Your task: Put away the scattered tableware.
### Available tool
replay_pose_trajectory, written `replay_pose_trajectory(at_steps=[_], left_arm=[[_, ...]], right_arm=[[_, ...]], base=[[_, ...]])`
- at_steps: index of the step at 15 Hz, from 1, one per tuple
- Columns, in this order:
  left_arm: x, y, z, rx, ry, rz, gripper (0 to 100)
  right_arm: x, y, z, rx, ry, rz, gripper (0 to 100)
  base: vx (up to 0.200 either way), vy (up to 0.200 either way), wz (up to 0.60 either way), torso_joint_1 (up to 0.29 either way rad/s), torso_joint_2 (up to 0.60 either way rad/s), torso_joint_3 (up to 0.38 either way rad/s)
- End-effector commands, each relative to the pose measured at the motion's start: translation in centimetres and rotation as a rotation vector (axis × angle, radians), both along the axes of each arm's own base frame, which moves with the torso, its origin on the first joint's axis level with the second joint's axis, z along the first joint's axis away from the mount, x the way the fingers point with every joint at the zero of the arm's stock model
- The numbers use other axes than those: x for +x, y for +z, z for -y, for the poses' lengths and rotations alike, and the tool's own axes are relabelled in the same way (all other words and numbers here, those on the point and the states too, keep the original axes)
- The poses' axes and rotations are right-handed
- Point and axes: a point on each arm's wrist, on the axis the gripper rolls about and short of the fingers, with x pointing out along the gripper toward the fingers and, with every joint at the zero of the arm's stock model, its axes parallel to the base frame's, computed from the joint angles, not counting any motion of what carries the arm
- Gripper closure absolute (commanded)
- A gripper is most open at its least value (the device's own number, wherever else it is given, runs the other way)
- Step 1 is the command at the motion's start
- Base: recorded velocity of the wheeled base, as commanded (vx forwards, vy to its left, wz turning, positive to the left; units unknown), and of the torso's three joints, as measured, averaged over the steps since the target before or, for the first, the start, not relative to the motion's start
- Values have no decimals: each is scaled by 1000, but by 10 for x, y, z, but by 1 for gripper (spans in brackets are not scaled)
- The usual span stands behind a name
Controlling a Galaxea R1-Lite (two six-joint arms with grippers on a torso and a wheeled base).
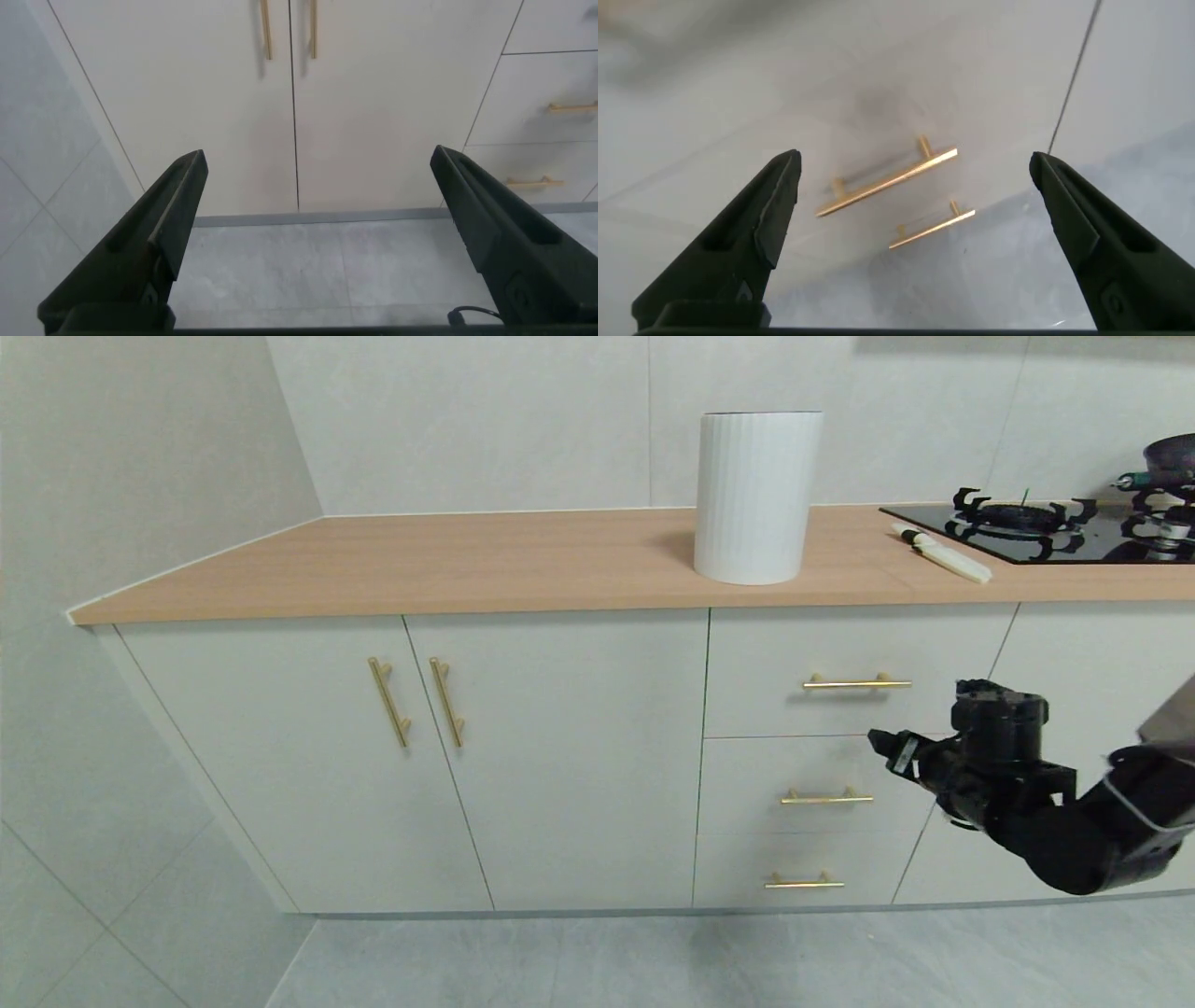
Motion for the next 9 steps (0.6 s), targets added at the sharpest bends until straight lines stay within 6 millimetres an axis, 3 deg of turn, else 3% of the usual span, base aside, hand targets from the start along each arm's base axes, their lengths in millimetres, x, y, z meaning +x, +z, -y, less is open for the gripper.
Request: replay_pose_trajectory(at_steps=[1, 3, 5, 6, 8, 9], left_arm=[[0, 0, 0, 0, 0, -1, 0], [0, 0, 0, 0, 0, -1, 0], [0, 0, 0, 0, -1, -1, 0], [0, 0, 0, 0, -1, -1, 0], [0, 0, 0, 0, 0, -1, 0], [0, 0, 0, 0, -1, -1, 0]], right_arm=[[-103, 79, -11, -106, 141, 172, 0], [-158, 83, -8, -223, 181, 193, 0], [-195, 88, 7, -308, 79, 232, 0], [-202, 88, 11, -318, 59, 239, 0], [-254, 88, 34, -400, -61, 288, 0], [-262, 85, 39, -421, -85, 280, 0]], base=[[0, 0, 0, 0, 0, 0], [0, 0, 0, 0, 0, 0], [0, 0, 0, 0, 0, 0], [0, 0, 0, 0, 0, 0], [0, 0, 0, 0, 0, 0], [0, 0, 0, 0, 0, 0]])
